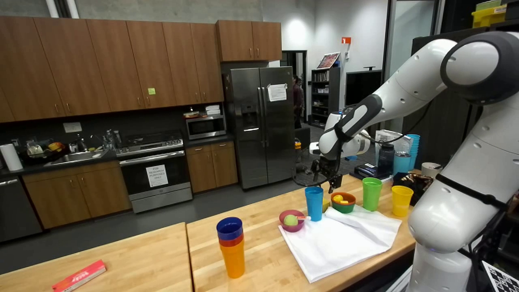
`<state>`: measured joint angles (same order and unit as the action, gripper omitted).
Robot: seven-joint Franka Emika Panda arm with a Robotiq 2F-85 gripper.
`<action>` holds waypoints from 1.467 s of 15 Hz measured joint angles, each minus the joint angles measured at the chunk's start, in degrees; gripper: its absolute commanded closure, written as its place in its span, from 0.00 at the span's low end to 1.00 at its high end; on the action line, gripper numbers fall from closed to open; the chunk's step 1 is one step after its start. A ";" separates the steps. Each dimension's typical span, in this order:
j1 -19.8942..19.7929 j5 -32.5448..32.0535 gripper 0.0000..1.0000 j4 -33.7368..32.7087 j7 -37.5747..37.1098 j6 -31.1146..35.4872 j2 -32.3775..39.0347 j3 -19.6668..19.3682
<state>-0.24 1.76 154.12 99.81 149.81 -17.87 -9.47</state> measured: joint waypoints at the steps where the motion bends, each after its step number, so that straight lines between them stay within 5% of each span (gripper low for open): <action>1: 0.05 0.06 0.00 0.25 0.00 1.63 0.37 -0.22; 17: 1.25 4.35 0.00 -0.38 0.41 14.88 15.14 -0.51; 18: 1.40 5.29 0.25 -0.54 1.04 15.18 15.78 -0.50; 22: 1.49 6.28 0.48 -0.95 2.23 16.53 17.57 -0.44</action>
<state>1.25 8.04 153.17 102.04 166.34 -0.31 -9.91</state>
